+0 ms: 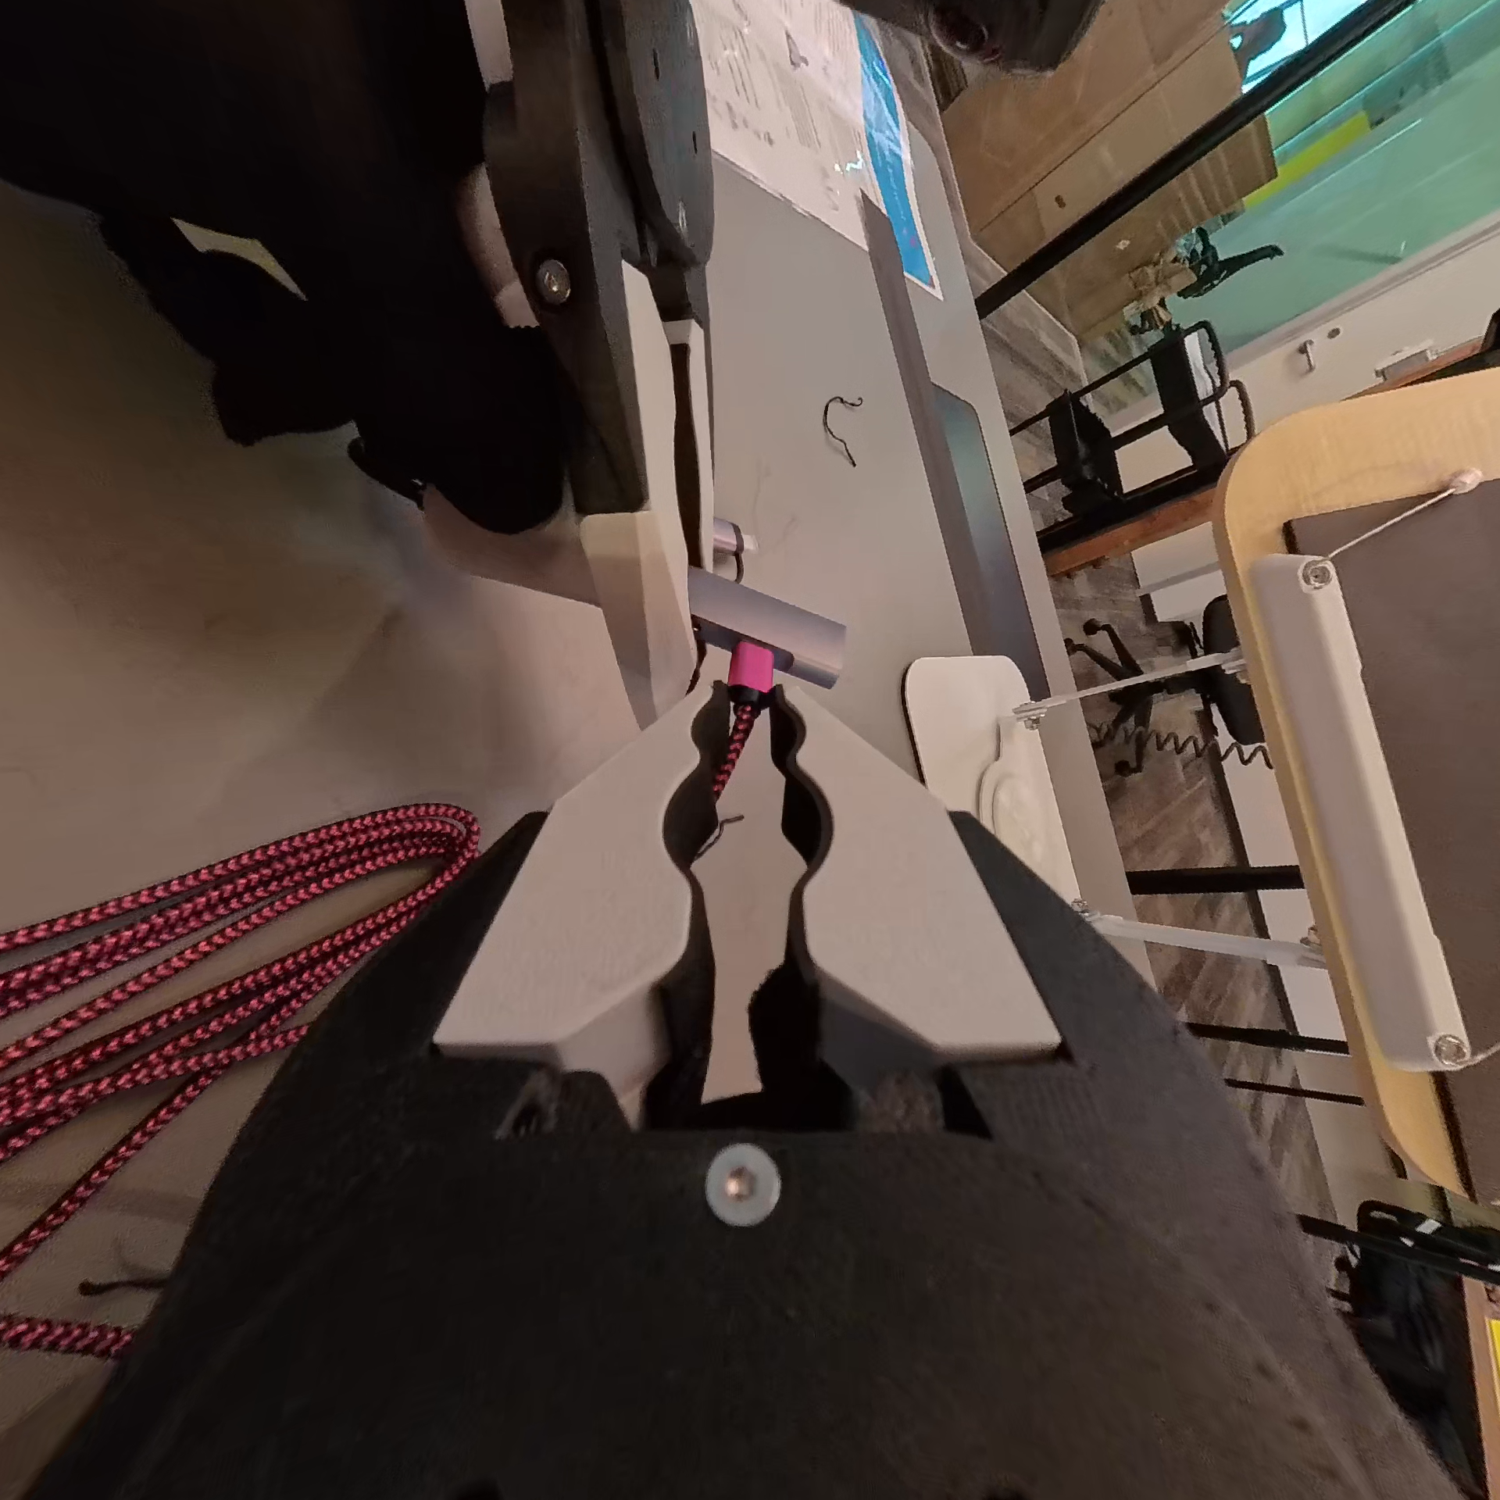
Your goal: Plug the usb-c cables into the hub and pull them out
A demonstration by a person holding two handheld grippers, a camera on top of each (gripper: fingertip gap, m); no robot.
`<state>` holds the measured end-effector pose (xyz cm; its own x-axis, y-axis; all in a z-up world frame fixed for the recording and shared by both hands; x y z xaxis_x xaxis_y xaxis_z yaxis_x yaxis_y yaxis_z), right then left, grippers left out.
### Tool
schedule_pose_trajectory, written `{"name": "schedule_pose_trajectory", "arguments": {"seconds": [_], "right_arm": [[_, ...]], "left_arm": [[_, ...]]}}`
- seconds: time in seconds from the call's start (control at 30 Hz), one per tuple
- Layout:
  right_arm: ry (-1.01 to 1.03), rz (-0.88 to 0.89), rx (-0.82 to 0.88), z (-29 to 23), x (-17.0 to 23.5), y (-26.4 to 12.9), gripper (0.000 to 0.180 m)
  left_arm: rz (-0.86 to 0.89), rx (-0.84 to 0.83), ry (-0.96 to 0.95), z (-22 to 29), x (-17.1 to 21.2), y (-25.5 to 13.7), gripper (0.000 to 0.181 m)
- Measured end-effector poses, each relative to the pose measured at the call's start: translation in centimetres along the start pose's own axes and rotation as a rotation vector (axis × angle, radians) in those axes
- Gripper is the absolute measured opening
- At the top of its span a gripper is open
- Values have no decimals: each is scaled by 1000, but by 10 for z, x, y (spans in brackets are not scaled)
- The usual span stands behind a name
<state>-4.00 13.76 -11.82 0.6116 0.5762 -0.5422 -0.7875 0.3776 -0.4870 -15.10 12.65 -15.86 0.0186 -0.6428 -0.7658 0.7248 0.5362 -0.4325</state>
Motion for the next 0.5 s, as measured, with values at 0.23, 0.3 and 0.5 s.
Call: {"name": "schedule_pose_trajectory", "arguments": {"seconds": [0.23, 0.3, 0.5], "right_arm": [[2, -18, 11, -2, -2, 0, 7], [-5, -31, 3, -4, -1, 1, 7], [-13, -22, 14, -3, -8, 2, 7]], "left_arm": [[-12, -58, 38, 2, 2, 2, 16], [-45, -106, 69, 3, 3, 4, 16], [-78, -116, 103, 4, 6, 7, 18]]}}
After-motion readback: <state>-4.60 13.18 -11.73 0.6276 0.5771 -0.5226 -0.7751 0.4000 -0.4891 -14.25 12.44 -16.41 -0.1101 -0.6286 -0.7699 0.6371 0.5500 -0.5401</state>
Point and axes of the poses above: each gripper's, where its closed fingertips meet, y out along the fingers, x out of its underside, z = x × y across the jaws, the point moved 8 cm from there along -y, back along the fingers, and after that the axes turned 1 degree about -y, right-handed, at the moved point
